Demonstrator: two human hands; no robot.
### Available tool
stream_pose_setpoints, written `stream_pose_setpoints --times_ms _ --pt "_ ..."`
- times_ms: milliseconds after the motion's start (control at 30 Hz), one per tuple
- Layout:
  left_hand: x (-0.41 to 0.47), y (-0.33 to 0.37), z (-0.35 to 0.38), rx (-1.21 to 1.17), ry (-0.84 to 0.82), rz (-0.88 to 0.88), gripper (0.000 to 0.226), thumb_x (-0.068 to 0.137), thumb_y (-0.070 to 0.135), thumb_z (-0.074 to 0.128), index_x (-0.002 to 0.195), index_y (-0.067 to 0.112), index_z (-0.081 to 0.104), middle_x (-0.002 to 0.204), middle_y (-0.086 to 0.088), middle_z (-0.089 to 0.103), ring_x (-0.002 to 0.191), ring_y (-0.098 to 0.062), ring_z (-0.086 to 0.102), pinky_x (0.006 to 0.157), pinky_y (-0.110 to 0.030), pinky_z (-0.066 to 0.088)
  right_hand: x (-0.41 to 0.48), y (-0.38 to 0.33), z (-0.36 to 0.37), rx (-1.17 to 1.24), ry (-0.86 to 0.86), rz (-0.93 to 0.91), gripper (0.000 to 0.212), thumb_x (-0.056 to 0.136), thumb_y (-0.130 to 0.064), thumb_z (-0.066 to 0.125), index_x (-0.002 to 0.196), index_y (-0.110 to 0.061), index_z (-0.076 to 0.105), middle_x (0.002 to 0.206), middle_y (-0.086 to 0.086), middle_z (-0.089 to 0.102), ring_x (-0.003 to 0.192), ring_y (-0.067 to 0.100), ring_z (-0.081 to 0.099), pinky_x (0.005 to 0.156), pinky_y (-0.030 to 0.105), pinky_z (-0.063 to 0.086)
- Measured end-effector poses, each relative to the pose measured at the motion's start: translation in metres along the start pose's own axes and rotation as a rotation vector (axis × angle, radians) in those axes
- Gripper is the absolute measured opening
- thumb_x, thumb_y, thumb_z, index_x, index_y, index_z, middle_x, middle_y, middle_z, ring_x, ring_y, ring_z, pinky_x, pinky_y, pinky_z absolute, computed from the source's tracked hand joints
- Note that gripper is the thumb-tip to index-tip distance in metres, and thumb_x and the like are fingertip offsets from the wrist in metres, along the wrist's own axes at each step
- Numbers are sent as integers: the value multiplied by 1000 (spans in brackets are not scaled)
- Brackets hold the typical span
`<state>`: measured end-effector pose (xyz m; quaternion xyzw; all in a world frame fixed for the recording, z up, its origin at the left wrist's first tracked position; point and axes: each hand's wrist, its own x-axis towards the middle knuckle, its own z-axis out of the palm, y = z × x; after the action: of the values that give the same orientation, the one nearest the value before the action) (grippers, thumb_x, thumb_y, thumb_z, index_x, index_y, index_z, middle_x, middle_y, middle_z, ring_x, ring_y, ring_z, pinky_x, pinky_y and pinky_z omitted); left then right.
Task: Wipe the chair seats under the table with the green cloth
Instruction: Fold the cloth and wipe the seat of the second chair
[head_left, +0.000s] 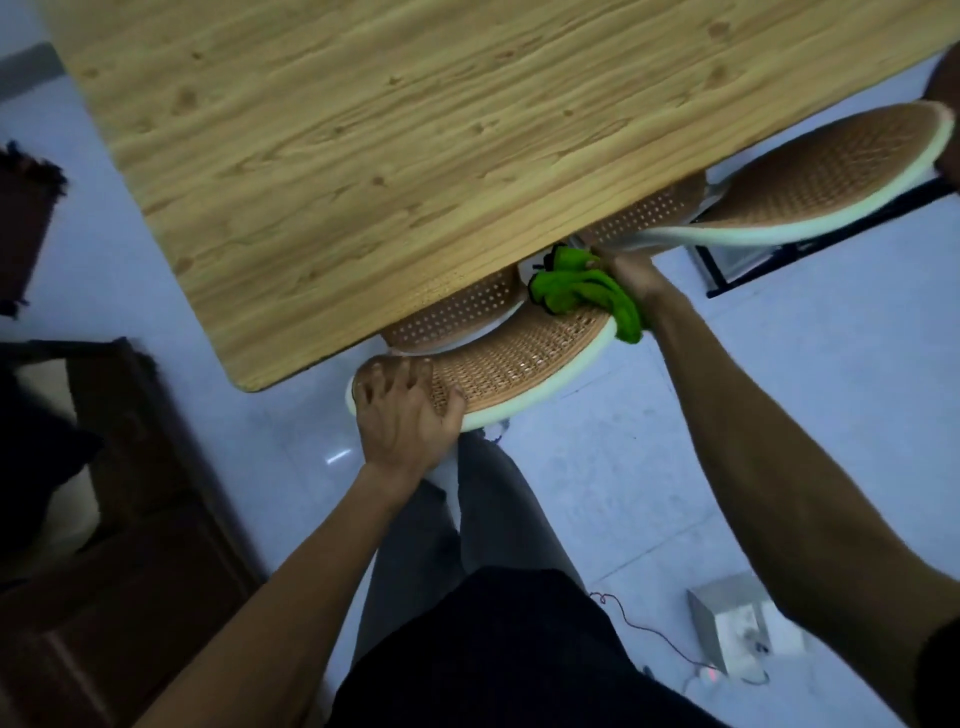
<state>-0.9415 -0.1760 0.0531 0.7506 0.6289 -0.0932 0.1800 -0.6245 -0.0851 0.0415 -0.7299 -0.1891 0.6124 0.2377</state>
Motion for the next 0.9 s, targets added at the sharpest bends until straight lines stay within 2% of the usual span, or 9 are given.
stream_pose_setpoints --times_ms 67,133,200,267,433,600,667,800,900 --pt "-1 1 -4 0 -5 14 58 92 49 35 113 7 69 115 -14 72 111 -34 62 102 -45 43 -28 17 14 -223 167 -168 42 102 -15 44 142 -5 44 139 19 52 128 35 48 101 42 48" --pt "-2 2 -6 4 6 31 54 93 46 34 98 7 72 99 -15 74 97 -35 66 93 -44 47 -60 39 39 -580 376 -254 60 102 -27 46 154 -7 24 163 19 14 148 38 18 119 45 23" --pt "-5 0 -5 0 29 35 55 94 46 33 96 8 73 93 -15 73 91 -37 66 88 -44 49 -94 62 80 -738 523 -301 66 101 -38 43 155 -7 21 165 19 -2 149 44 -1 119 52 11" --pt "-5 -1 -5 -4 0 17 60 94 52 30 110 10 70 105 -15 72 102 -38 63 91 -45 46 -126 81 130 -776 570 -301 66 101 -45 37 155 -9 24 165 16 -5 148 47 -12 118 59 7" --pt "1 -7 3 -65 20 51 61 97 51 14 123 14 55 122 -13 63 118 -38 54 92 -49 45 -172 105 219 -732 485 -311 63 104 -48 24 156 -13 21 166 10 -7 147 38 -25 120 58 -1" --pt "0 -4 4 -131 68 20 62 97 52 27 130 10 57 131 -16 62 123 -40 53 95 -50 45 -152 105 191 -699 547 -351 58 104 -46 23 156 -19 23 167 1 -5 149 29 -23 120 58 -4" --pt "0 -6 4 -150 72 27 61 97 51 32 132 8 56 133 -16 61 125 -40 52 99 -51 44 -134 95 163 -731 595 -376 59 103 -44 29 155 -16 26 167 3 3 150 32 -16 120 59 2" --pt "0 -5 5 -133 103 18 52 97 47 34 121 10 62 118 -13 67 111 -37 59 93 -47 46 -88 67 92 -850 601 -378 61 97 -40 44 149 -9 37 163 7 20 150 39 -2 118 56 17" --pt "0 -4 7 -90 98 23 44 95 36 36 119 10 64 112 -11 70 104 -35 61 92 -45 46 -40 28 40 -983 405 -327 45 93 -30 51 130 -6 59 149 14 46 140 40 32 106 47 39"
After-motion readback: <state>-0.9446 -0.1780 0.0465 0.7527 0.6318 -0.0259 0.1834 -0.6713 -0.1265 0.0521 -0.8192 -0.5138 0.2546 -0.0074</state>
